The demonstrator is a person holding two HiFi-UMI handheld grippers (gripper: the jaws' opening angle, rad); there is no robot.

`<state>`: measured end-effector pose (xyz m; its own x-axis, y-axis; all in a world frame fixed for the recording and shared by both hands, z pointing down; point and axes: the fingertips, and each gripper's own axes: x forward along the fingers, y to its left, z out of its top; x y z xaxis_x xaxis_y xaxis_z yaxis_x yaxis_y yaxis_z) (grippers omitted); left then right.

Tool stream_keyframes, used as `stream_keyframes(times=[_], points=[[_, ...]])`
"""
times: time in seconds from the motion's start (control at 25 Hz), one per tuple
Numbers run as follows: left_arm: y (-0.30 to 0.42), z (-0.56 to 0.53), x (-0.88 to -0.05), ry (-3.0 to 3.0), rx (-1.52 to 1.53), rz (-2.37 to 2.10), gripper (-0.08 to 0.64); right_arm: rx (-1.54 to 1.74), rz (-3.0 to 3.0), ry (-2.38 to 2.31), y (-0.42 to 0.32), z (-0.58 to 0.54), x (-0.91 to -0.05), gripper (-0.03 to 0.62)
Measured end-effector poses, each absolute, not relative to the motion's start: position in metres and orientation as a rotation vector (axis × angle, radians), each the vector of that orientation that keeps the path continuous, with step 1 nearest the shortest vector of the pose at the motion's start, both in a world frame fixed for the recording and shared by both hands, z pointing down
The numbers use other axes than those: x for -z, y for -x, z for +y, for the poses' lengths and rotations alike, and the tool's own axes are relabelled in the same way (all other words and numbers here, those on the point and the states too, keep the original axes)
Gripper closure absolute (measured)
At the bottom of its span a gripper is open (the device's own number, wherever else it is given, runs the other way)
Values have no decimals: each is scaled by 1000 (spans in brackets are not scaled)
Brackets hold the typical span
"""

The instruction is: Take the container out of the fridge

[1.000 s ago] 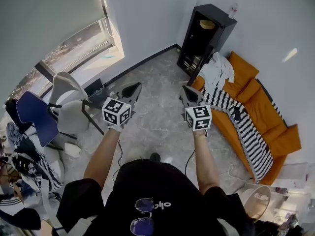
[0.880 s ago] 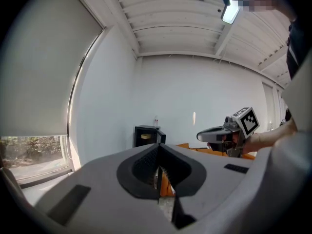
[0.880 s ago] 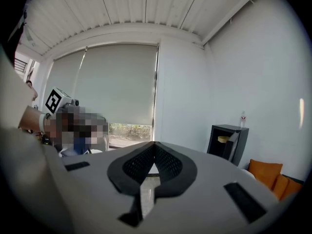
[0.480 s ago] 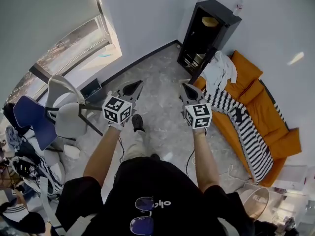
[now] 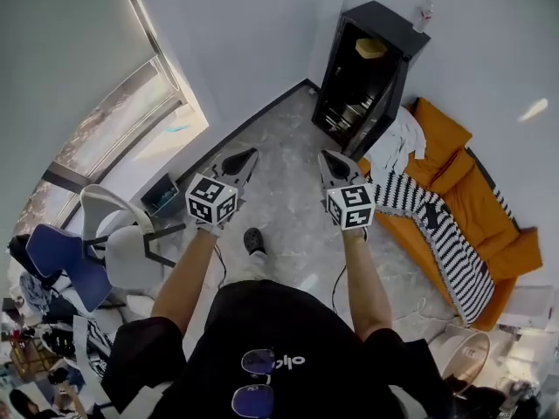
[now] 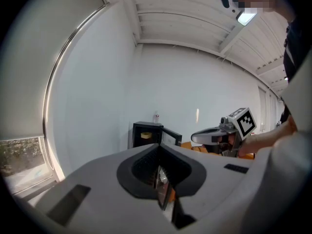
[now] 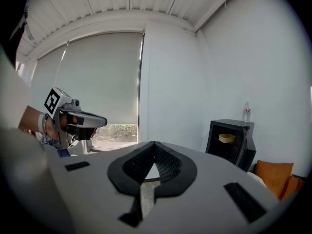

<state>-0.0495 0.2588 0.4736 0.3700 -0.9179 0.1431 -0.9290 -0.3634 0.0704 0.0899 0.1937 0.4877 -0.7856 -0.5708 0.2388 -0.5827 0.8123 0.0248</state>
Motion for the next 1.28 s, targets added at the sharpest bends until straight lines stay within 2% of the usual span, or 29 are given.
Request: stream_keyframes(times=[0.6, 0.96, 1.28], points=[[153, 108, -476, -2564, -102, -1517, 552, -130, -2657, -1107, -9, 61, -493, 584], [157, 51, -493, -2573, -82, -1447, 552, -161, -2604, -1172, -14, 13, -512, 584], [162, -58, -499, -2606, -96, -1418, 552, -163, -2624, -1189, 3, -100, -519, 584]])
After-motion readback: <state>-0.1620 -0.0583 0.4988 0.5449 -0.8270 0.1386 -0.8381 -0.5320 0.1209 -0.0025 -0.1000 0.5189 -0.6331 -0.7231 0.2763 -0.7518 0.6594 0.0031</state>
